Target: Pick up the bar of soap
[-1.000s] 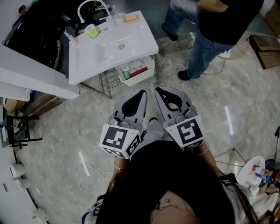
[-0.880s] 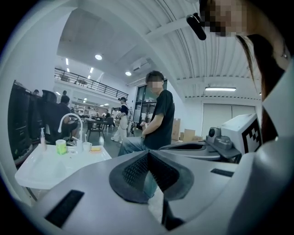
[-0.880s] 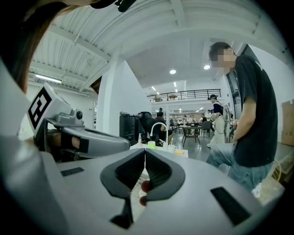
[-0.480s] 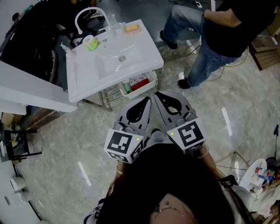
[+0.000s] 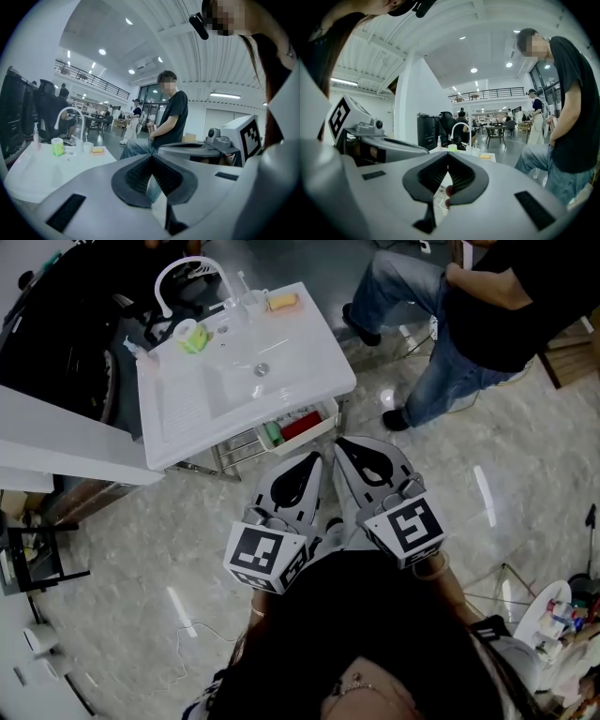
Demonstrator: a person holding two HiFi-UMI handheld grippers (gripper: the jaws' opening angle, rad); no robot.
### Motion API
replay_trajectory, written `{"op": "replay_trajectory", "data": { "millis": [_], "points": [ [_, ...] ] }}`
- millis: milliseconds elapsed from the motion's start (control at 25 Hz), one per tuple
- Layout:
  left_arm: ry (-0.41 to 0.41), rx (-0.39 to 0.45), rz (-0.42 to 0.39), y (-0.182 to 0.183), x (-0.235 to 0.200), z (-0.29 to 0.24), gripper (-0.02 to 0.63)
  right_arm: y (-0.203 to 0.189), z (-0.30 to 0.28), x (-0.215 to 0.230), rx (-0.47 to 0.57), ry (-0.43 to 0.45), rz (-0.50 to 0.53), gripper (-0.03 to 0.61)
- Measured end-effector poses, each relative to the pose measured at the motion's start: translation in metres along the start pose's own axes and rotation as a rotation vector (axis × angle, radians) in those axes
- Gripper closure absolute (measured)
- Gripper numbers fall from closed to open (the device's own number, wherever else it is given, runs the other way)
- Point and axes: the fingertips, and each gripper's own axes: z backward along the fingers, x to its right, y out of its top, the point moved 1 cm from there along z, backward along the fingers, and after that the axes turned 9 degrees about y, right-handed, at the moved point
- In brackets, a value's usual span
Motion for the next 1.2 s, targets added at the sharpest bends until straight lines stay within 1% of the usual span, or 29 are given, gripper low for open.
{"op": "replay_trajectory", "data": {
  "millis": [360,520,840,1040,1200],
  "points": [
    [0.025,-0.007,-0.007,0.011,-0.033,-0.051,0.617,0.003,-0.042,0.049,0.014,0.022,-0.006,0.57],
    [0.037,-0.01,-0.012,0.023,-0.053,-0.082,0.617,0.009,-0.065,0.077,0.026,0.035,0.007,0.571],
    [0.081,-0.006,-0.003,0.053,-0.091,-0.148,0.617,0.025,-0.108,0.144,0.024,0.06,-0.009,0.57],
    [0.104,0.003,0.0,0.075,-0.11,-0.188,0.617,0.035,-0.136,0.184,0.024,0.091,-0.006,0.57],
    [0.132,-0.003,0.007,0.081,-0.123,-0.214,0.617,0.035,-0.155,0.208,0.003,0.131,-0.008,0.569]
  ]
}}
